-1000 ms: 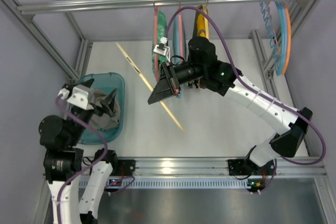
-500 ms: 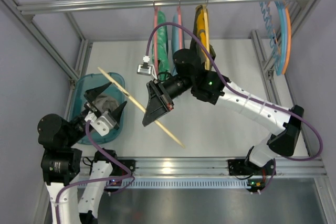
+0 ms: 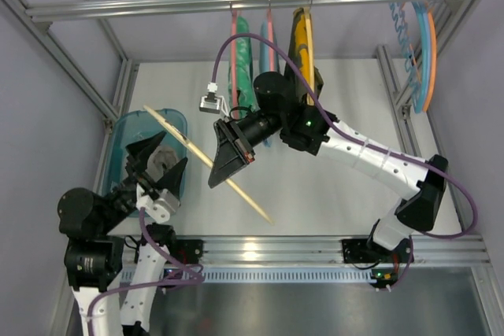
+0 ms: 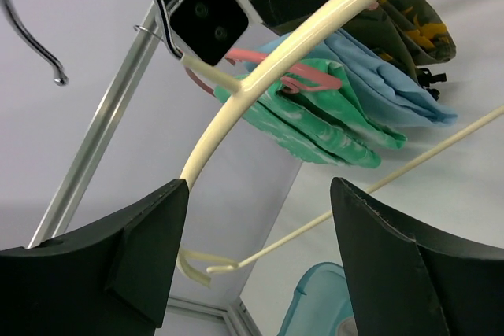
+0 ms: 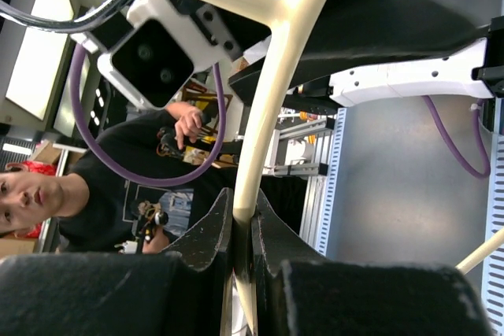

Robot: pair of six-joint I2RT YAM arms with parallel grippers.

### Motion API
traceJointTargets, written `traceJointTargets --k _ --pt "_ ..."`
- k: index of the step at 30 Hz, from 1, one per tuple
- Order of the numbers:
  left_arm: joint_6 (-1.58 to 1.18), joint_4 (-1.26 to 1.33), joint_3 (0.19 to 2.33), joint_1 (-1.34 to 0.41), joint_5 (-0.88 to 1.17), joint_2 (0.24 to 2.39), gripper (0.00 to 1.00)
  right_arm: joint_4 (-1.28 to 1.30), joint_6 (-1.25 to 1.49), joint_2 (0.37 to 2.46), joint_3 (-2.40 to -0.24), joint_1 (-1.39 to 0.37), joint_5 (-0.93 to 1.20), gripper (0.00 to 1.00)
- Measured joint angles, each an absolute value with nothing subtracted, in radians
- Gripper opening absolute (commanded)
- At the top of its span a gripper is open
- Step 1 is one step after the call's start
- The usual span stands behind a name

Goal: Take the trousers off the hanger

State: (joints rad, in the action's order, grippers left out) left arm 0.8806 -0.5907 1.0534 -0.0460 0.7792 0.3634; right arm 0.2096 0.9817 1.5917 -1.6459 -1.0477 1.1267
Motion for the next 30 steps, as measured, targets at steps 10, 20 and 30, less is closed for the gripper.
traceJointTargets --k 10,20,30 --pt "0.94 -0.588 1.034 -0.047 0.748 0.251 0.79 0.183 1.023 1.615 -1.668 -1.023 1.129 0.0" --pt "1.148 -0.591 1.013 -0.047 0.764 0.332 0.77 0.165 1.025 1.615 -1.636 -1.041 1.15 0.0" --pt "1.249 -0.59 1.012 -0.047 0.797 0.348 0.56 0.163 1.024 1.615 -1.631 -1.052 1.17 0.0"
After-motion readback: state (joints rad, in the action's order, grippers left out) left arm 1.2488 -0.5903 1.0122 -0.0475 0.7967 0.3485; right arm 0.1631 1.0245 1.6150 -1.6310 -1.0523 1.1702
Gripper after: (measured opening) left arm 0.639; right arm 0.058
